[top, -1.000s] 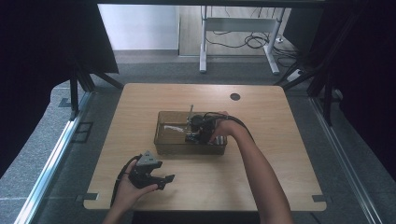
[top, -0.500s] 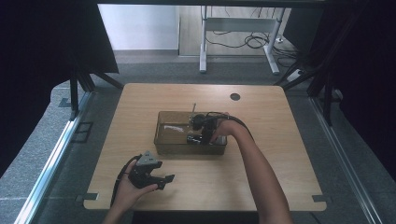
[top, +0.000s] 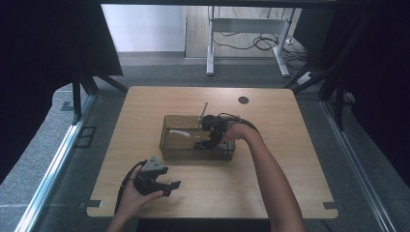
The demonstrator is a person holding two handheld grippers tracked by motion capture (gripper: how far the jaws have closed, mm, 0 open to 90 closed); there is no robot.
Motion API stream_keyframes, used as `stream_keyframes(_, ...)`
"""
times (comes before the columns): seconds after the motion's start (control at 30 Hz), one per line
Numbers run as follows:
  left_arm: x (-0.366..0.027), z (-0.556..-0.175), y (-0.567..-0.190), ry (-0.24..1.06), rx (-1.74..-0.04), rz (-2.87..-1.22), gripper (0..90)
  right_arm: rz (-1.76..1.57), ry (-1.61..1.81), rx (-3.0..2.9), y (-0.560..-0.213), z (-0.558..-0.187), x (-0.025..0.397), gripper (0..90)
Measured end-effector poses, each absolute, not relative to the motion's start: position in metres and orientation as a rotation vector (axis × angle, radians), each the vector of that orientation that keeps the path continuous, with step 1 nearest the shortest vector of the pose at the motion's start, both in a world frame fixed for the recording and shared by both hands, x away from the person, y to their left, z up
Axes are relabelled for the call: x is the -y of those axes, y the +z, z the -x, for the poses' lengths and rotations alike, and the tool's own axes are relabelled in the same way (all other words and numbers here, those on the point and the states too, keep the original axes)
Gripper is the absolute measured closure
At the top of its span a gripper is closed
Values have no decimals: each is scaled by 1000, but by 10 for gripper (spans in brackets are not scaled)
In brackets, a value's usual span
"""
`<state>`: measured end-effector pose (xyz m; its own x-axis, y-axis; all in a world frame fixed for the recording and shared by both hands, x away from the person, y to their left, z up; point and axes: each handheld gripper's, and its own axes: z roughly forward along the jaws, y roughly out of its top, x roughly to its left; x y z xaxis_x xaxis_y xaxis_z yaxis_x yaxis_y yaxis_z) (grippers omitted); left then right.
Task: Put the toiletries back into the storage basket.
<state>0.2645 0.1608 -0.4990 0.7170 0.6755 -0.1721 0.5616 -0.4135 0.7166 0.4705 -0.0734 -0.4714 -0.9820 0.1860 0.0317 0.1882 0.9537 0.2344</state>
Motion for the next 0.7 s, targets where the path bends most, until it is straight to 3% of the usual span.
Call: stream_keyframes(0.7,-162,-265,-500,190,-947,-2127,258,548,-820,3074,-429,-438,128,466)
